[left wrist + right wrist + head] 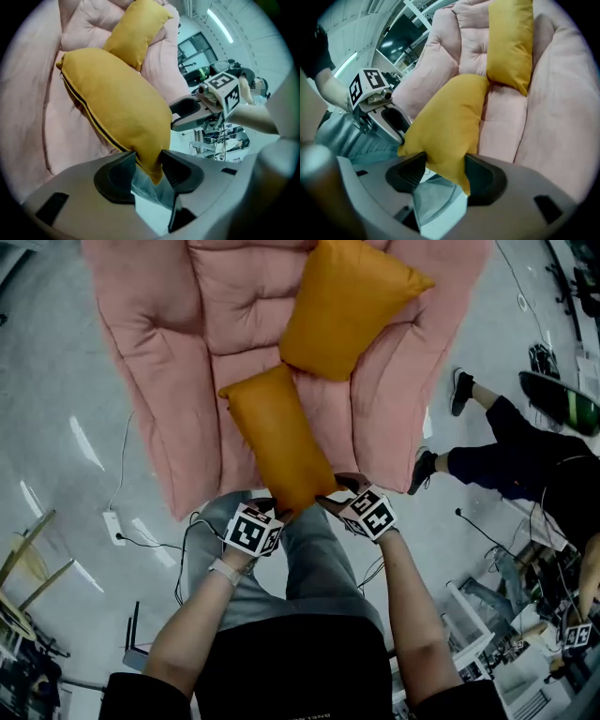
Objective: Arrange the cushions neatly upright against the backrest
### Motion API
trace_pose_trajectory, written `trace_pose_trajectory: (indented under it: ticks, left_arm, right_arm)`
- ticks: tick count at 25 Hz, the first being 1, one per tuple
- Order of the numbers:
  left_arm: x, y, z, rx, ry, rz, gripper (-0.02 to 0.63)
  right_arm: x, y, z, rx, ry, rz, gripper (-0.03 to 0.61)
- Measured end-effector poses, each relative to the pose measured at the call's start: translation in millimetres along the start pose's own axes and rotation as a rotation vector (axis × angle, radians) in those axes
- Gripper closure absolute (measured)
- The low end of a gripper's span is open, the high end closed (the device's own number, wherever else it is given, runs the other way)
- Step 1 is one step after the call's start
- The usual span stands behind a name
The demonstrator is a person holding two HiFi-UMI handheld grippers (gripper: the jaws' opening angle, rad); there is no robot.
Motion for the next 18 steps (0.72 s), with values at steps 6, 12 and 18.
trace_pose_trajectory:
  ticks: [6, 12, 18]
  left_arm:
    - [28.3, 56.3, 7.9, -0.036, 0.037, 0.127, 0.452]
    - [58.8, 115.4, 1.0, 0.0, -0.001, 0.219, 0.456]
    - [101.3, 161.4, 5.4, 0.039, -0.09, 0.34, 0.494]
  right_arm:
    - [43.6, 44.0, -12.1, 0.006, -0.025, 0.148, 0.316]
    - [99.1, 70.4, -30.3, -0.04, -0.03, 0.286, 0.316]
    - [149.4, 86.4, -36.3, -0.09, -0.01, 0.365, 0.316]
Point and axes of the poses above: the fingertips, and each gripper's own axes: y backward along the fingers, z to its right, x out of its top, the point moved 7 cm from there along y, backward along the fingers, and after that the axes turned 7 degrees about -y, right-handed, at the moved point
